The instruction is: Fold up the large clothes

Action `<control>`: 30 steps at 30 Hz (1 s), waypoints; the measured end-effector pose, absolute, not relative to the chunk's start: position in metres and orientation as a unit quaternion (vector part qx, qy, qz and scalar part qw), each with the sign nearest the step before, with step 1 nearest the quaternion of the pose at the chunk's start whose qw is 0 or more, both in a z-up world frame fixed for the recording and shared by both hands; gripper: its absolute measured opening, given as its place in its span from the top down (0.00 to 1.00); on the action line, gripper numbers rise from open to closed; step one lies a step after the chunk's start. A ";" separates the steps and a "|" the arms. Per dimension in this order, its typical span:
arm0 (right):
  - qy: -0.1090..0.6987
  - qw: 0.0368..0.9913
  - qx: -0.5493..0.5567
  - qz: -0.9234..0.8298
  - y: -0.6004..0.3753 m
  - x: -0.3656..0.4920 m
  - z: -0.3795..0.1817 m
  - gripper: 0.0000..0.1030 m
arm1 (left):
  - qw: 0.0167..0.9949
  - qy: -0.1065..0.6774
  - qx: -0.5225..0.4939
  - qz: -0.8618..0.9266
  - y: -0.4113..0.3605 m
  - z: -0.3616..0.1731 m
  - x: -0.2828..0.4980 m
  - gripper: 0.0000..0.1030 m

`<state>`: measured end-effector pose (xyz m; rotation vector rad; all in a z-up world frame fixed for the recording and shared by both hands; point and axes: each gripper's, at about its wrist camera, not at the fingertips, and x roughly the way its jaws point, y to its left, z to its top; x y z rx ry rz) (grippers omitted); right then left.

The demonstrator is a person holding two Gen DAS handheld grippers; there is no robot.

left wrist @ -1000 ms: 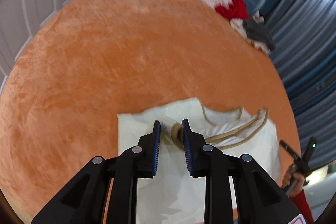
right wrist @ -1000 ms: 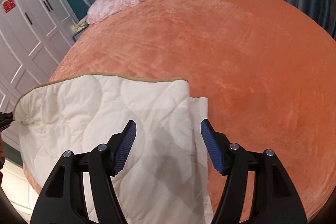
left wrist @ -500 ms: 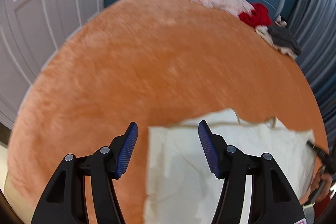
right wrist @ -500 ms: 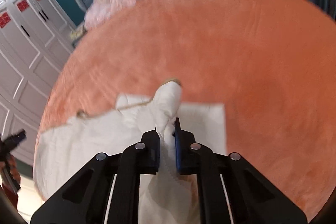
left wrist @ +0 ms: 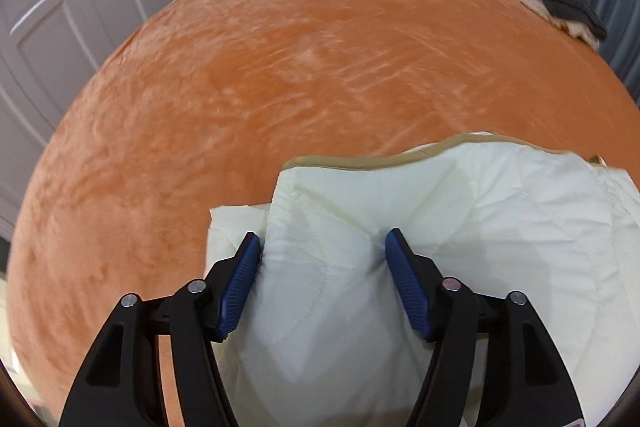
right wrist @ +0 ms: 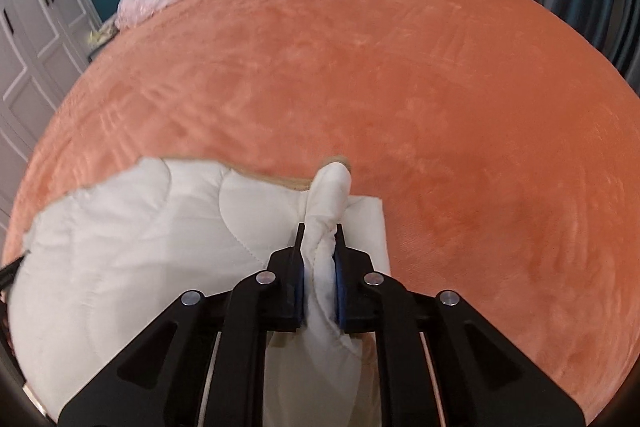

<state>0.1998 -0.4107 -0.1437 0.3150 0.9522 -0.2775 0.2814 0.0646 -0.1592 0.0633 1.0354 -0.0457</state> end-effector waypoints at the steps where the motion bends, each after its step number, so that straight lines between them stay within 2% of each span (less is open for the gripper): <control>1: 0.455 0.869 0.143 -0.134 -0.409 0.200 -0.147 0.89 | 0.871 0.490 0.025 -0.018 0.067 -0.162 0.281 0.32; 6: 0.443 0.879 0.096 -0.148 -0.393 0.202 -0.155 0.87 | 0.884 0.466 0.047 0.013 0.057 -0.173 0.278 0.27; 10: 0.438 0.881 0.103 -0.150 -0.398 0.203 -0.155 0.86 | 0.884 0.464 0.055 0.022 0.056 -0.174 0.280 0.25; 12: 0.446 0.875 0.117 -0.147 -0.403 0.204 -0.149 0.80 | 0.880 0.471 0.053 0.022 0.058 -0.169 0.282 0.24; 13: 0.448 0.872 0.122 -0.154 -0.407 0.203 -0.142 0.69 | 0.879 0.474 0.055 0.023 0.059 -0.163 0.282 0.25; 14: 0.441 0.872 0.132 -0.164 -0.412 0.199 -0.130 0.63 | 0.878 0.474 0.056 0.030 0.060 -0.149 0.280 0.28; 15: 0.418 0.880 0.158 -0.160 -0.419 0.188 -0.113 0.64 | 0.881 0.469 0.055 0.034 0.060 -0.138 0.276 0.31; 18: 0.372 0.897 0.182 -0.154 -0.420 0.170 -0.075 0.63 | 0.897 0.440 0.033 0.001 0.050 -0.095 0.260 0.31; 21: 0.380 0.903 0.175 -0.096 -0.388 0.181 -0.061 0.64 | 0.907 0.417 0.042 -0.043 0.009 -0.067 0.256 0.31; 23: 0.398 0.904 0.150 -0.051 -0.354 0.197 -0.064 0.72 | 0.904 0.418 0.050 -0.081 -0.027 -0.066 0.260 0.31; 24: 0.407 0.903 0.135 -0.032 -0.337 0.205 -0.068 0.75 | 0.900 0.422 0.056 -0.093 -0.044 -0.070 0.262 0.37; 25: 0.415 0.901 0.125 -0.018 -0.324 0.211 -0.072 0.84 | 0.896 0.428 0.062 -0.104 -0.057 -0.076 0.266 0.53; 26: 0.426 0.897 0.114 0.000 -0.308 0.221 -0.079 0.89 | 0.891 0.436 0.068 -0.111 -0.068 -0.083 0.270 0.62; 28: 0.442 0.891 0.102 0.019 -0.288 0.236 -0.091 0.90 | 0.872 0.470 0.074 -0.118 -0.090 -0.111 0.281 0.83; 30: 0.462 0.881 0.096 0.027 -0.275 0.252 -0.108 0.92 | 0.862 0.489 0.074 -0.112 -0.099 -0.132 0.289 0.93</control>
